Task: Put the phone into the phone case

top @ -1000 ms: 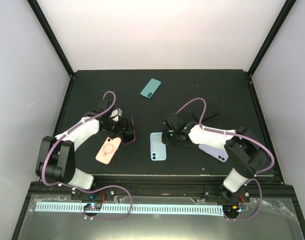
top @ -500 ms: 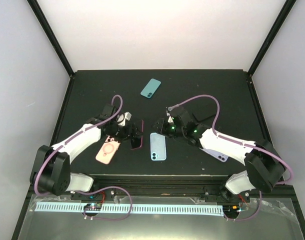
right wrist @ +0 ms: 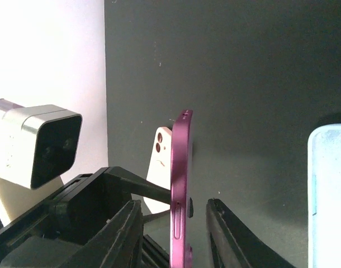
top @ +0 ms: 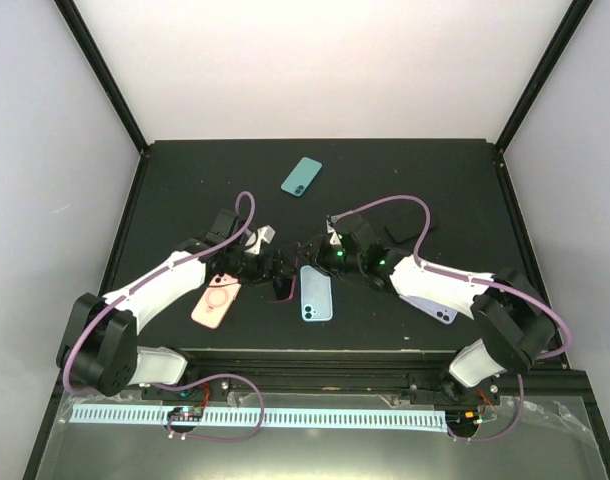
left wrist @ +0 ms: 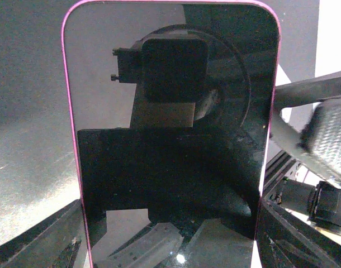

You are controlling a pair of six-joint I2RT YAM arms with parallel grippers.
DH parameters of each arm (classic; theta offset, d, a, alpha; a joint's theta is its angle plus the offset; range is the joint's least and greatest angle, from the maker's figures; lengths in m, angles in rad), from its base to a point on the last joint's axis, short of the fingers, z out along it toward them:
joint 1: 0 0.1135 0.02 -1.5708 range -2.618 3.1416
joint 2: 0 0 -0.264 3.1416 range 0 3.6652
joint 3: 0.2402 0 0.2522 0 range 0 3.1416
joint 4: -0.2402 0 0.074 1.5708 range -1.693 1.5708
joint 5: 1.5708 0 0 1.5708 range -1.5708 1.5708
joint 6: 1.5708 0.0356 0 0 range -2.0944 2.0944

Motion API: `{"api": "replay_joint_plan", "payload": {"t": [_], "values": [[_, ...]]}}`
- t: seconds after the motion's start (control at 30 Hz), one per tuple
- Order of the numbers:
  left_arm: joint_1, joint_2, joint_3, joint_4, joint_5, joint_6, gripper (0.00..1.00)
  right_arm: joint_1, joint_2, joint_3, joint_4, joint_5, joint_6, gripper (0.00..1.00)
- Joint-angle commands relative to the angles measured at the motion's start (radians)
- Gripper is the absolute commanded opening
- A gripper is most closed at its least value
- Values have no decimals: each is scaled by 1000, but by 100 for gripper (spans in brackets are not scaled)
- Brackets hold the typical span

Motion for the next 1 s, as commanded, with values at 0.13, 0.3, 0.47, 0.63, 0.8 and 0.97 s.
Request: {"api": "replay_joint_plan", "payload": {"t": [0.13, 0.3, 0.47, 0.63, 0.8, 0.97], "values": [[-30, -29, 7, 72, 59, -15, 60, 17, 31, -10, 77, -41, 43, 25], [-35, -30, 10, 75, 58, -25, 60, 22, 25, -21, 74, -28, 35, 15], [-35, -37, 9, 74, 54, -32, 67, 21, 8, -34, 72, -18, 6, 4], [-34, -80, 7, 70, 51, -37, 86, 20, -9, -26, 55, -59, -65, 1], [-35, -124, 0, 71, 45, -38, 99, -4, -54, -46, 22, -80, -150, 1], [-35, -137, -3, 53, -2, -33, 98, -55, -86, -47, -63, -151, -247, 1]]}}
